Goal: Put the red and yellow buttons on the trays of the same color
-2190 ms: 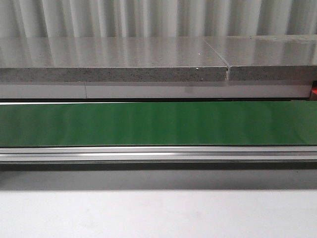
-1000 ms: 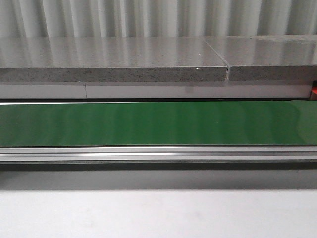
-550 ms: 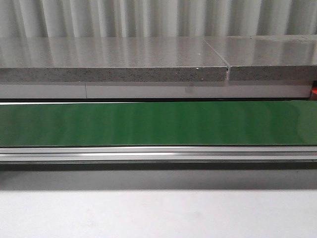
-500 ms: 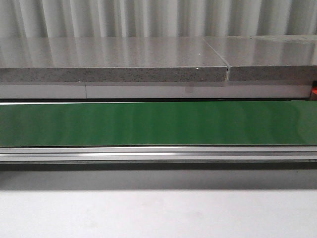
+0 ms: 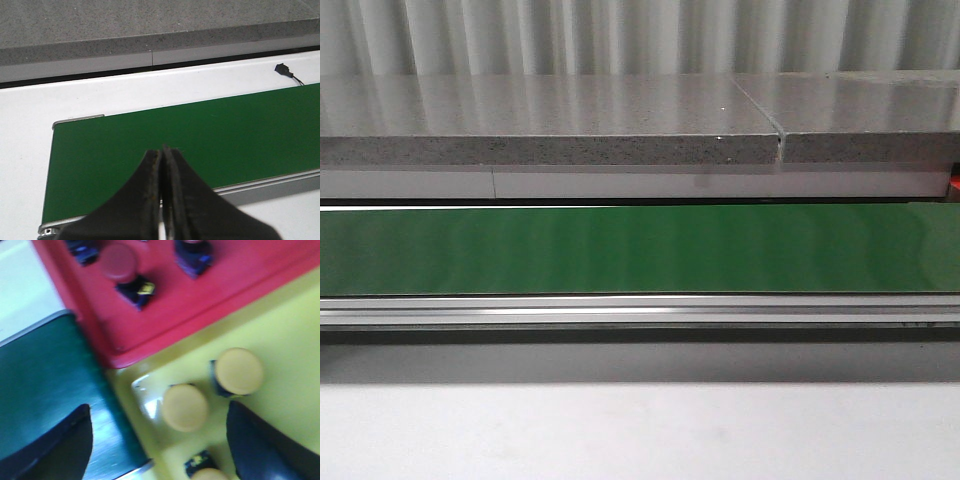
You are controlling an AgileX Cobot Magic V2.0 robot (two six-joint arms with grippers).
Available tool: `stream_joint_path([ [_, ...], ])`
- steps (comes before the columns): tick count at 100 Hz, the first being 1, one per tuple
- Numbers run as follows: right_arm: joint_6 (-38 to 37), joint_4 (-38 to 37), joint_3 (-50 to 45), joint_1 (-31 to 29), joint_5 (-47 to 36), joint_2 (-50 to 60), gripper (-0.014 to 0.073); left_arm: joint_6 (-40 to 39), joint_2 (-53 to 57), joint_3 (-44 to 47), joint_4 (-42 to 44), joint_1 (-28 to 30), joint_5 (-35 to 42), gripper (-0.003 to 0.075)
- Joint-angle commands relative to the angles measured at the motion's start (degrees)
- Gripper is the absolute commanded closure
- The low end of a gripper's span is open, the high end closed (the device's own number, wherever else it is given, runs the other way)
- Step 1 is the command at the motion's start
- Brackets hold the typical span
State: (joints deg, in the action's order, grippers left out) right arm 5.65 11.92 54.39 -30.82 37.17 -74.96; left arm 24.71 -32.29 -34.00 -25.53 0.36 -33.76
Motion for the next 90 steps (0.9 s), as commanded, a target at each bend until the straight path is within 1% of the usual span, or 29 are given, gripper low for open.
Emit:
stream_joint_path([
  [1,2.05,0.93,2.03,5.57,-2.05,3.59,0.0045,0.08,-0.09,-1.46,-1.59,-0.46,3.79,0.074],
  [12,2.67,0.87,2.03,12.22,-2.32,6.24,0.0045,0.08,-0.09,-1.46,-1.59,-0.46,3.79,0.074],
  [26,4.73,0.87,1.91,18.09,-2.69,10.4,0.0045,0.08,-0.09,-1.46,-1.59,-0.46,3.79,0.074],
  [42,7.4,0.87,0.33,22.32,-5.46,16.49,0.0046,0.08,-0.09,-1.46,-1.59,-0.46,3.79,0.074],
  [49,7.7,0.87,-1.68,23.35,-7.41,19.83,0.0068,0.08,-0.09,-1.46,-1.59,-0.46,3.79,0.074],
  [56,7.92,0.87,-4.02,23.78,-9.01,23.41,0.0109,0.08,-0.09,-1.46,-1.59,-0.46,3.79,0.074],
  [70,9.54,0.87,-8.9,24.45,-10.71,31.0,0.0221,0.08,-0.09,-1.46,-1.59,-0.46,3.79,0.074],
  [77,9.83,0.87,-11.25,24.54,-10.73,35.02,0.0286,0.08,-0.09,-1.46,-1.59,-0.46,3.79,0.074],
  [90,9.83,0.87,-15.54,24.54,-10.84,42.04,0.0444,0.08,-0.09,-1.46,-1.59,-0.46,3.79,0.074],
])
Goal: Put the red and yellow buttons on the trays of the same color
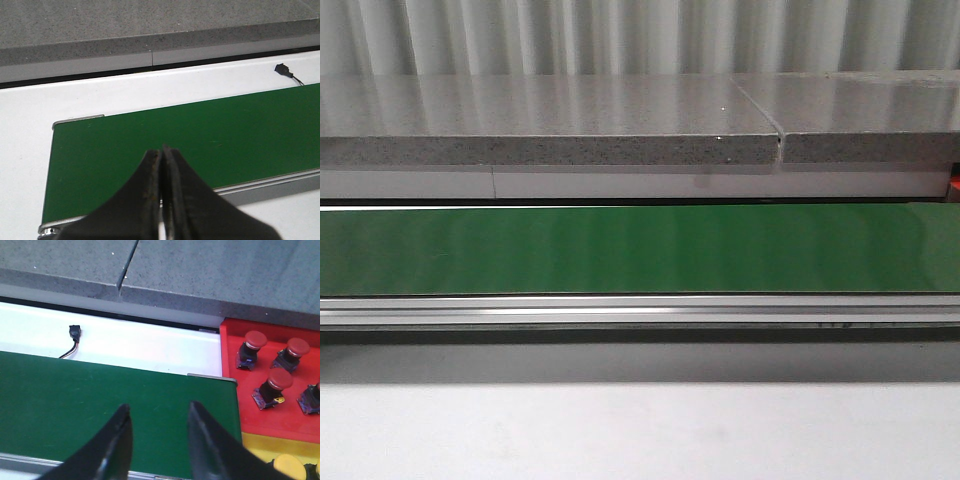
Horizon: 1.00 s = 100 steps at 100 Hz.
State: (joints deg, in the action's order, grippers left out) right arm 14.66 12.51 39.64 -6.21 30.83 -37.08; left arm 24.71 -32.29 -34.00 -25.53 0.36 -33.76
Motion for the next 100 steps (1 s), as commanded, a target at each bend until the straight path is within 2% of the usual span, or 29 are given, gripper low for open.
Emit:
stream_joint_path([
  [1,0.82,0.29,-1.02,-0.06,-4.5,4.49,0.0454,0.08,-0.09,-1.46,-1.59,-0.46,3.79,0.074],
  [14,0.82,0.29,-4.51,-0.06,-4.56,10.1,0.0666,0.08,-0.09,-1.46,-1.59,-0.46,3.79,0.074],
  [47,0.82,0.29,-6.33,-0.06,-1.07,12.88,0.0662,0.08,-0.09,-1.46,-1.59,-0.46,3.79,0.074],
  [100,0.82,0.29,-6.33,-0.06,-1.01,12.88,0.0662,0.08,-0.09,-1.46,-1.59,-0.46,3.79,0.074],
])
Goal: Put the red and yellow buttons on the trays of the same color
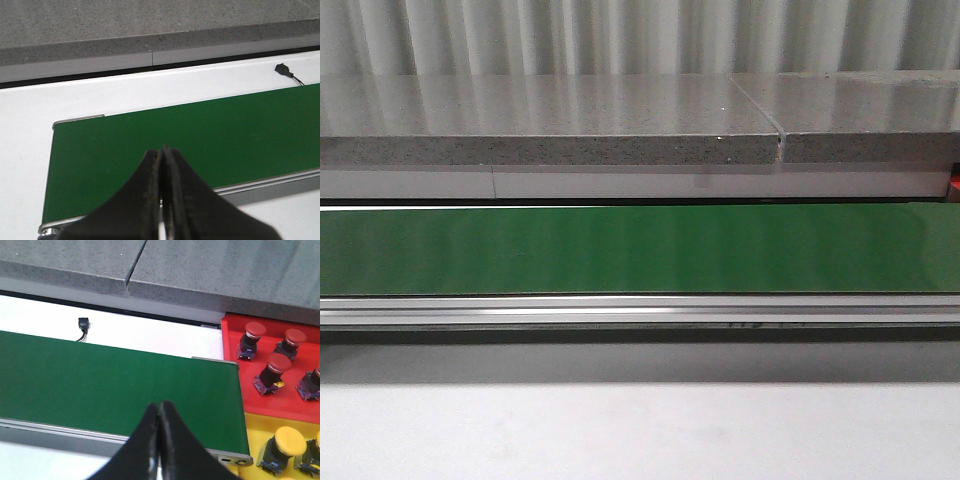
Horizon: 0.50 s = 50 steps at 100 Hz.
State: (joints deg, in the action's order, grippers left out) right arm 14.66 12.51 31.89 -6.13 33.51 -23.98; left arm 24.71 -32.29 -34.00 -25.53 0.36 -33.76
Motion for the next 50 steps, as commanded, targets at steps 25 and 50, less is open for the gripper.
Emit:
stream_joint_path([
  [25,0.72,0.15,-0.32,0.39,-6.71,0.63,0.0662,0.08,-0.09,-1.46,-1.59,-0.46,3.79,0.074],
  [50,-0.31,-4.06,-6.15,4.13,-11.83,8.27,0.0662,0.08,-0.09,-1.46,-1.59,-0.46,3.79,0.074],
])
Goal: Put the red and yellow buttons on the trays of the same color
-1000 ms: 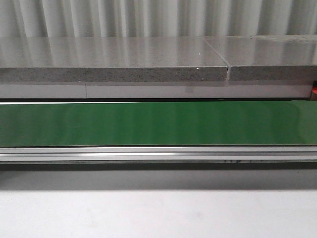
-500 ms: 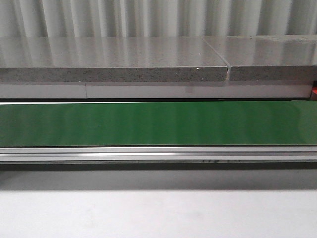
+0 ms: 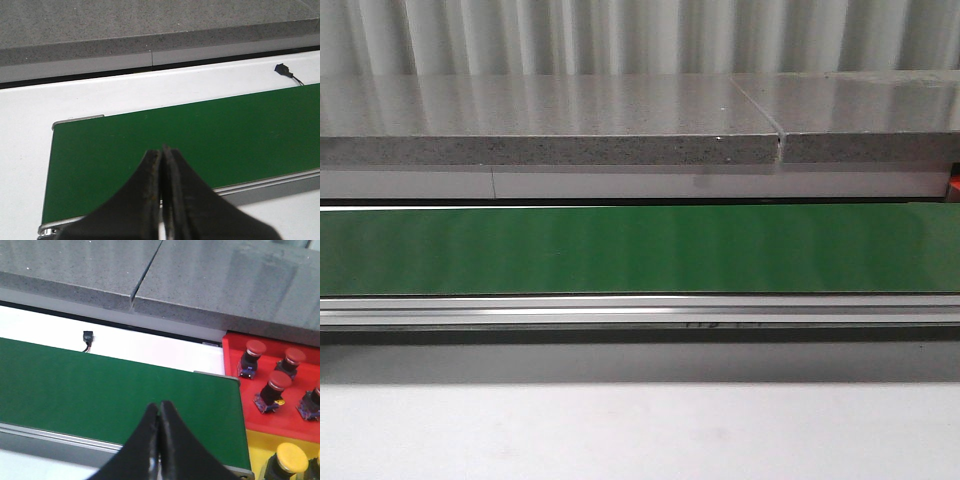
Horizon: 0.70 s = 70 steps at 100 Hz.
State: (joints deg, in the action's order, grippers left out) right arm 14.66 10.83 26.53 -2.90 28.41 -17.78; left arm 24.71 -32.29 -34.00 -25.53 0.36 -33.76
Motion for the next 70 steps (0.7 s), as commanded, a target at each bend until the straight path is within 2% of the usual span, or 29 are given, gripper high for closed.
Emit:
stream_joint_path([
  [1,-0.31,-2.63,-1.33,1.05,-6.73,2.3,0.0662,0.08,-0.09,-1.46,-1.59,-0.46,3.79,0.074],
  [28,-14.66,-13.63,-11.65,2.29,-11.6,12.08,0.0662,0.08,-0.09,-1.46,-1.59,-0.46,3.79,0.074],
  [70,-15.45,-14.27,-22.93,2.29,-18.43,19.29,0.0662,0.08,-0.09,-1.46,-1.59,-0.46,3.79,0.074],
])
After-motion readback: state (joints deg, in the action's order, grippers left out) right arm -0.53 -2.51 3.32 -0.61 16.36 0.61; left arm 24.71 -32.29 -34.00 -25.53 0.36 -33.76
